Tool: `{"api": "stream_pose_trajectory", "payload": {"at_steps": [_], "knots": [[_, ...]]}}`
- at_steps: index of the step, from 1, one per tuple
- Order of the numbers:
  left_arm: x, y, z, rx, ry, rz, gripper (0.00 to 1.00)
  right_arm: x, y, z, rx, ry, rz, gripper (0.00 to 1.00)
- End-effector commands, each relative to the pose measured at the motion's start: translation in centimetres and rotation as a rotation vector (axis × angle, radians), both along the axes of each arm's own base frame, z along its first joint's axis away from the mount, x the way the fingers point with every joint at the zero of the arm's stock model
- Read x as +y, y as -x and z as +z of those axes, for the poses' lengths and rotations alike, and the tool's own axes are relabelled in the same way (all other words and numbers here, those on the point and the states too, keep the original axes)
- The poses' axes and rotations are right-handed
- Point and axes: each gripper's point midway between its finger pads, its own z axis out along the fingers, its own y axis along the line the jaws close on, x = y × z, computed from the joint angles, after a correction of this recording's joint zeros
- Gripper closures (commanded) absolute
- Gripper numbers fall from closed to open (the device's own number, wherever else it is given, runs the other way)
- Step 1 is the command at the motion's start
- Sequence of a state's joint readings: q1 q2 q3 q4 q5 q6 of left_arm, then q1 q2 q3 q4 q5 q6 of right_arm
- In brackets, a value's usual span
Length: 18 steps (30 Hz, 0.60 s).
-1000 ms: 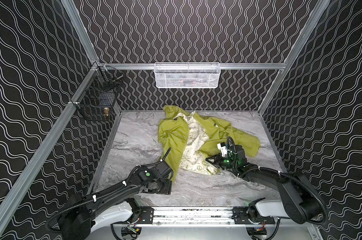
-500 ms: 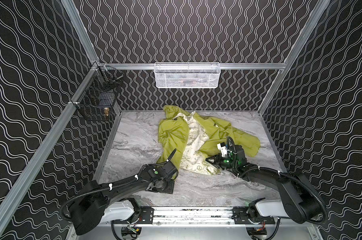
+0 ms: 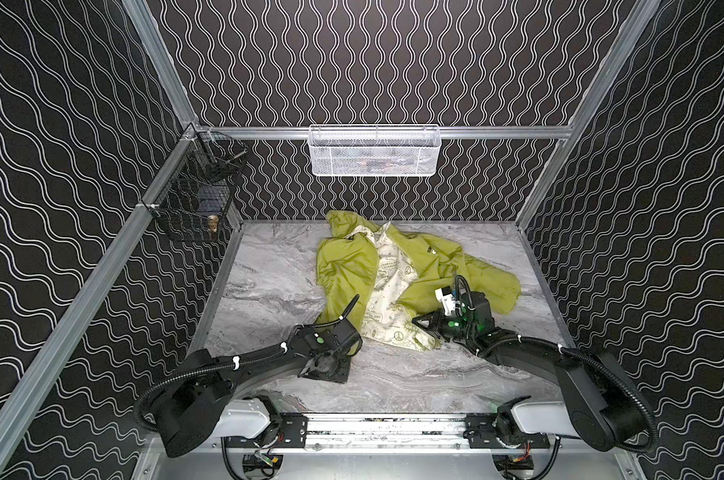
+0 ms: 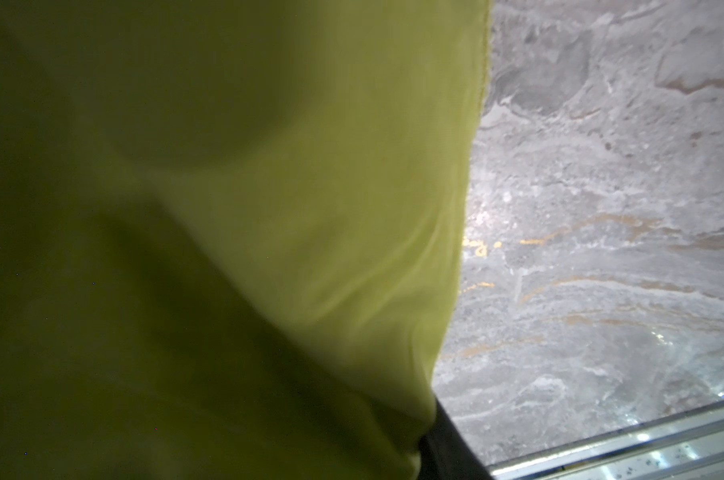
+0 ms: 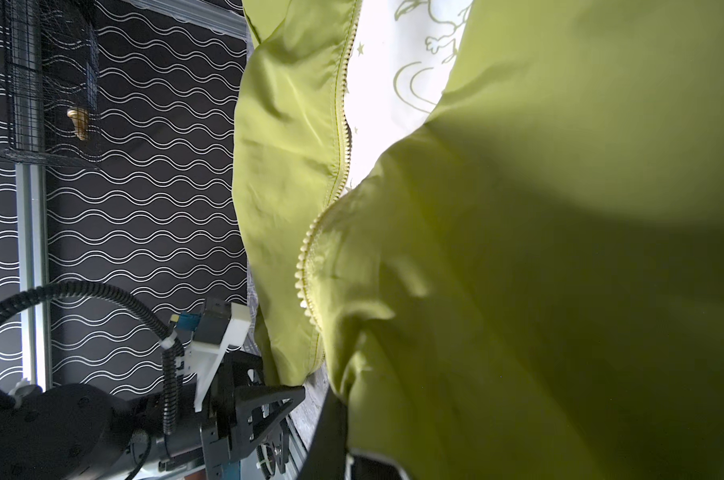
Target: Zip up the jacket
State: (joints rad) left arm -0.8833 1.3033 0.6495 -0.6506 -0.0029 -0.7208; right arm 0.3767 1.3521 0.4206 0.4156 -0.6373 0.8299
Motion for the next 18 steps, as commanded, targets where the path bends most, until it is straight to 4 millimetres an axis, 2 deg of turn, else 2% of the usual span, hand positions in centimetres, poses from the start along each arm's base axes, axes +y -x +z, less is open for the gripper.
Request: {"api": "stream_pose_trajectory", "payload": {"at_steps": [1,5,8,18], "knots": [[-0.2,-0.2,0.2,-0.012,0.003,-0.025,0.68,0.0,-0.1,0.4,-0.018,-0.005,-0.005,1.0],[-0.4,-0.1,0.1,-0.002,0.008,-0.034,0.75,0.0,-0.1,0.3,-0.016,-0.011,-0.007,1.0],[-1.5,-0.2,0.6,-0.006,0.067,-0.057,0.79,0.0,0.0,0.2,-0.011,-0.012,-0.007,1.0],[-8.0,-0.4,3.0,-0.032,0.421,-0.17,0.97,-0.3,-0.1,0.3,-0.012,0.004,-0.016,1.0]]}}
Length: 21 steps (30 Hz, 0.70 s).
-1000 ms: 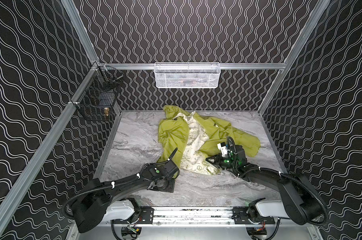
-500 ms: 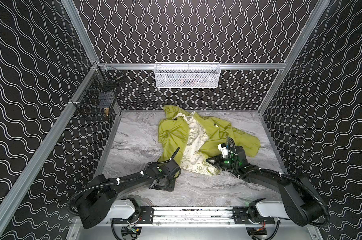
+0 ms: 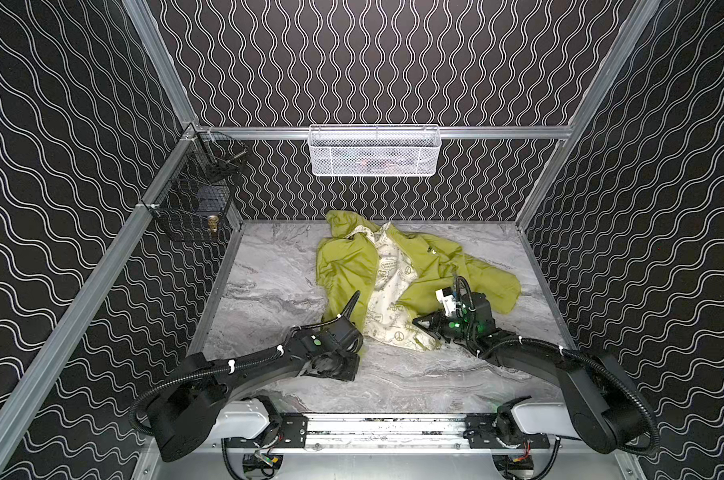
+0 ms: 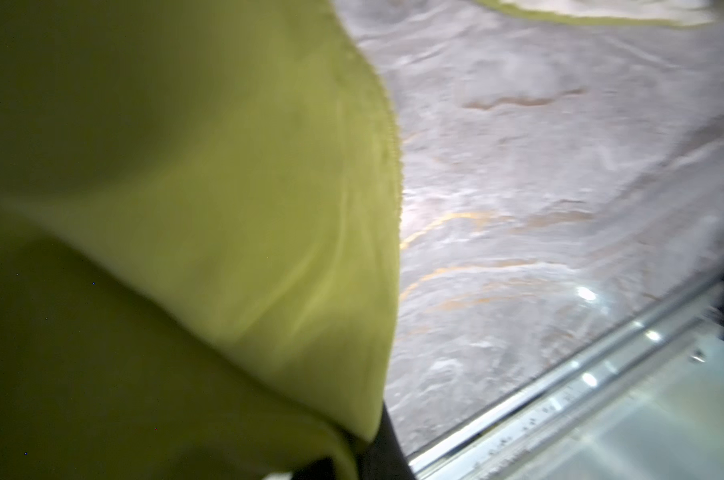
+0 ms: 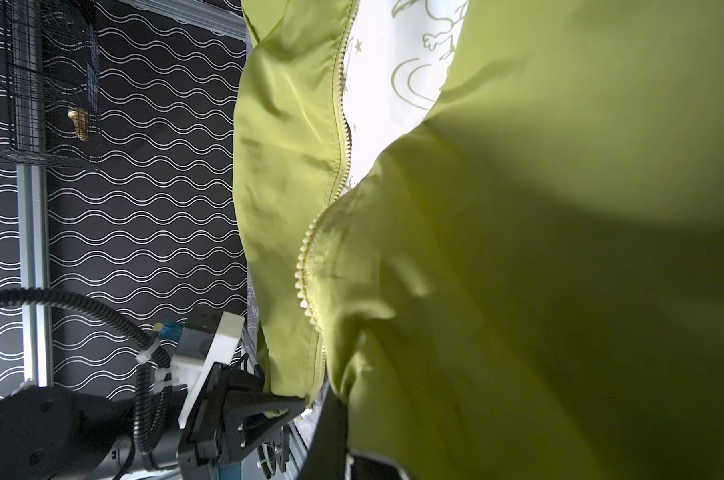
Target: Zip up the jacket
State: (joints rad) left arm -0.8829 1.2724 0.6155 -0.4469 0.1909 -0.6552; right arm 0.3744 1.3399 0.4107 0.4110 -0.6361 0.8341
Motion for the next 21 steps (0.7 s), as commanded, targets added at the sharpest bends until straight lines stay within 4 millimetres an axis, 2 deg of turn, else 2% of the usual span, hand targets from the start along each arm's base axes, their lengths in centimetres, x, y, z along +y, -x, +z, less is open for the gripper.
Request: {"api": "stream_pose_trajectory", "payload": {"at_steps": [1,8,11,14,17,21], "knots": [[-3.5,-0.7,1.9,-0.04,0.182,-0.056,0.99,-0.2,-0.3,0.4,-0.017,0.007,-0.014,1.0],[-7.4,-3.1,3.7,-0.153,0.362,-0.09,1.0,-1.1,-0.3,0.1,-0.009,0.035,-0.034,1.0],[-9.2,-4.9,4.7,-0.217,0.452,-0.079,1.0,-1.7,-0.3,-0.2,-0.001,0.047,-0.051,1.0],[-10.3,-6.7,5.0,-0.246,0.555,-0.034,1.0,-2.1,-0.3,-0.3,0.004,0.054,-0.059,1.0],[-10.9,-8.2,4.3,-0.258,0.636,0.024,1.0,-2.4,-0.2,-0.4,0.007,0.063,-0.067,1.0],[-11.0,-8.6,2.5,-0.239,0.647,0.063,1.0,-2.5,-0.1,-0.4,0.009,0.064,-0.066,1.0]]}}
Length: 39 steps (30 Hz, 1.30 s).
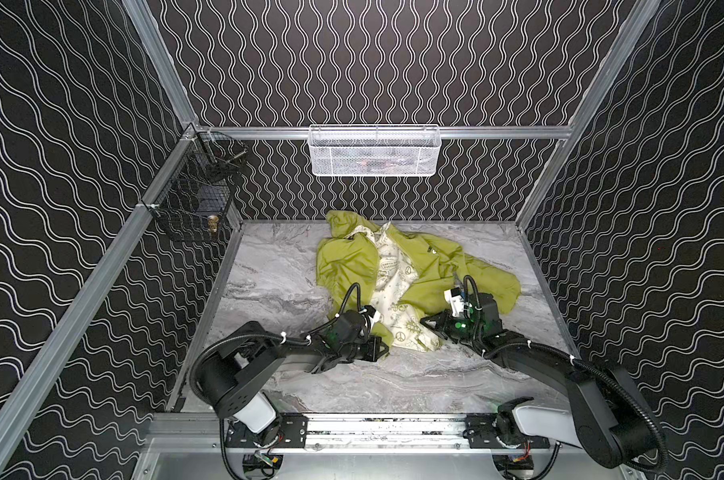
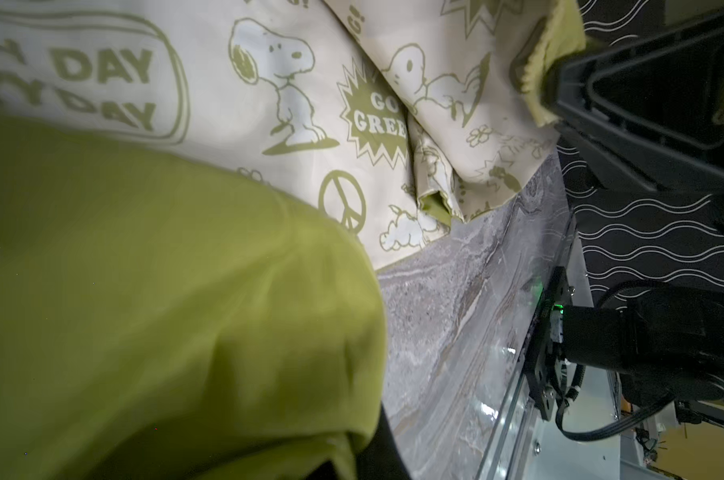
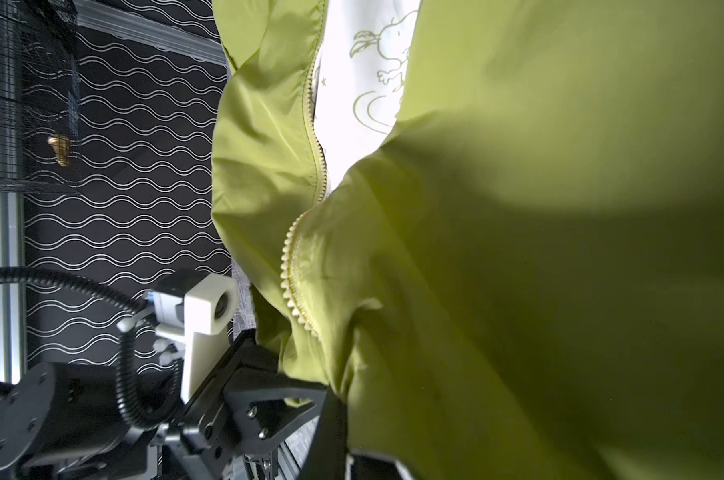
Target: Zip up the jacket
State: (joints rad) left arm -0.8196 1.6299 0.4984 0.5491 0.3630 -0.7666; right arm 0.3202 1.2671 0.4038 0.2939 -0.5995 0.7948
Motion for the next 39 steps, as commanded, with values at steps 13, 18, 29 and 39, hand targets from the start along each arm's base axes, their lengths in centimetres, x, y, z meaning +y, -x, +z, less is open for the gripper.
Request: {"api": "stream_pose_trajectory", "payload": {"at_steps": [13,18,29,39], "knots": [[-0.1,0.2,-0.1,-0.022,-0.012,-0.044,0.71,-0.2,0.2,-0.1,-0.004,0.008,-0.005,1.0],[0.8,0.8,-1.0,-0.015,-0.076,-0.064,0.72,-0.3,0.2,0.1,-0.009,0.009,-0.005,1.0],[0.4,0.9,-1.2,-0.012,-0.087,-0.098,0.77,-0.2,0.3,-0.1,-0.003,0.002,-0.003,1.0],[0.0,1.3,-1.3,0.003,-0.067,-0.122,0.74,-0.1,0.3,-0.3,0.001,0.003,0.002,1.0]]}}
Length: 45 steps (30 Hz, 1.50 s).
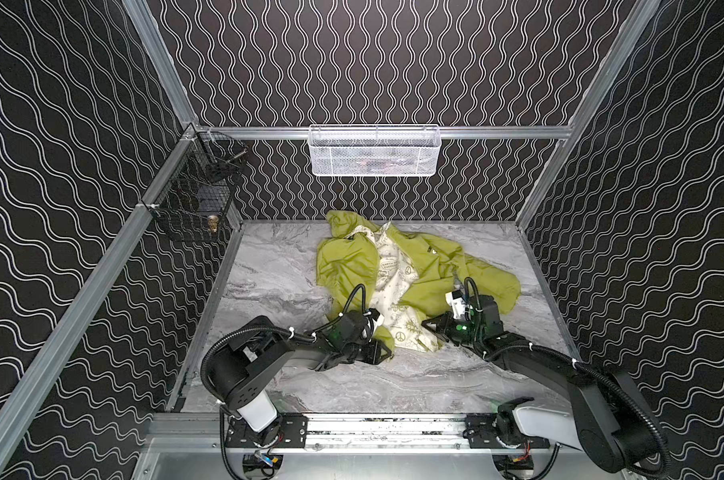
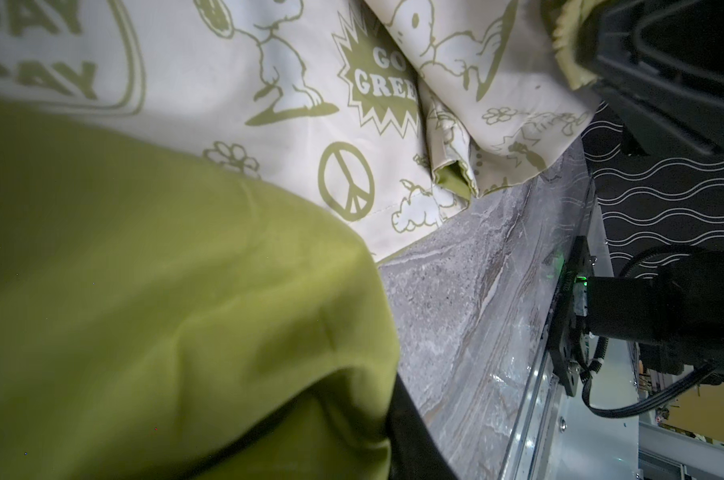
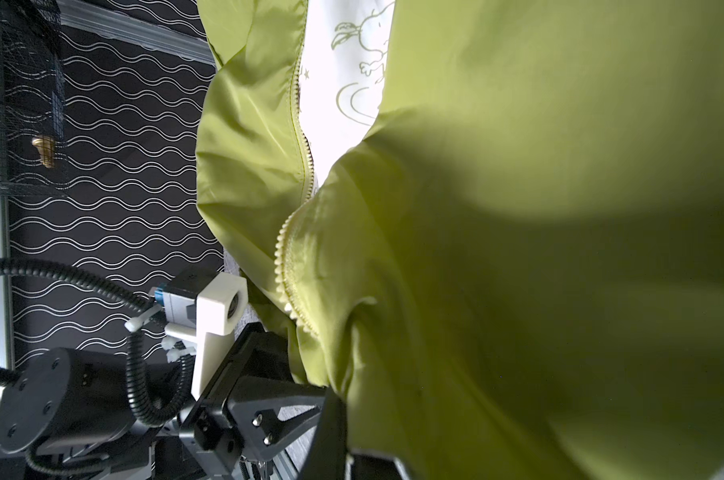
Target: Zip up the jacket
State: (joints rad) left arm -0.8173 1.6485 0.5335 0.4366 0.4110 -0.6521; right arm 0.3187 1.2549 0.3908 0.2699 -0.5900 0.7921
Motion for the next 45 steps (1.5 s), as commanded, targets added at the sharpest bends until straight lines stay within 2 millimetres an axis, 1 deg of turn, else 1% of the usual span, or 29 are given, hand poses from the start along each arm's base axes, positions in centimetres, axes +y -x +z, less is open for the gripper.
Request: {"api": "stream_pose_trajectory", "payload": {"at_steps": [1,11,22,25,29,30,34,37,40,42,45], "knots": [[-0.2,0.2,-0.1,0.006,0.005,-0.021,0.74,0.3,-0.2,0.3,-0.019,-0.013,0.012,1.0],[-0.4,0.3,-0.7,0.026,-0.003,-0.032,0.75,0.3,-0.1,0.2,-0.017,-0.016,0.016,1.0],[-0.2,0.5,-1.5,0.046,-0.033,-0.034,0.82,0.2,0.0,-0.1,-0.015,-0.011,0.016,1.0],[-0.1,0.5,-1.6,0.046,-0.039,-0.035,0.86,0.2,0.0,0.0,-0.016,-0.01,0.013,1.0],[-0.2,0.5,-1.5,0.039,-0.037,-0.041,0.98,0.0,-0.1,0.2,-0.019,0.008,0.008,1.0],[-0.4,0.3,-1.1,0.032,-0.028,-0.044,1.0,-0.1,-0.1,0.4,-0.025,0.015,0.005,1.0],[-1.2,-0.4,1.1,-0.012,-0.004,-0.056,1.0,-0.8,-0.9,1.3,-0.053,0.059,-0.03,1.0],[-1.9,-1.1,3.6,-0.057,0.009,-0.075,1.0,-1.7,-1.8,2.2,-0.086,0.1,-0.072,1.0],[-2.4,-1.9,7.1,-0.128,0.046,-0.08,1.0,-2.3,-2.9,3.4,-0.134,0.128,-0.105,1.0],[-2.4,-2.4,9.4,-0.179,0.069,-0.07,1.0,-2.7,-3.7,4.4,-0.159,0.149,-0.123,1.0],[-2.5,-3.1,13.4,-0.253,0.137,-0.076,1.0,-3.1,-5.1,6.2,-0.182,0.17,-0.127,1.0]]}}
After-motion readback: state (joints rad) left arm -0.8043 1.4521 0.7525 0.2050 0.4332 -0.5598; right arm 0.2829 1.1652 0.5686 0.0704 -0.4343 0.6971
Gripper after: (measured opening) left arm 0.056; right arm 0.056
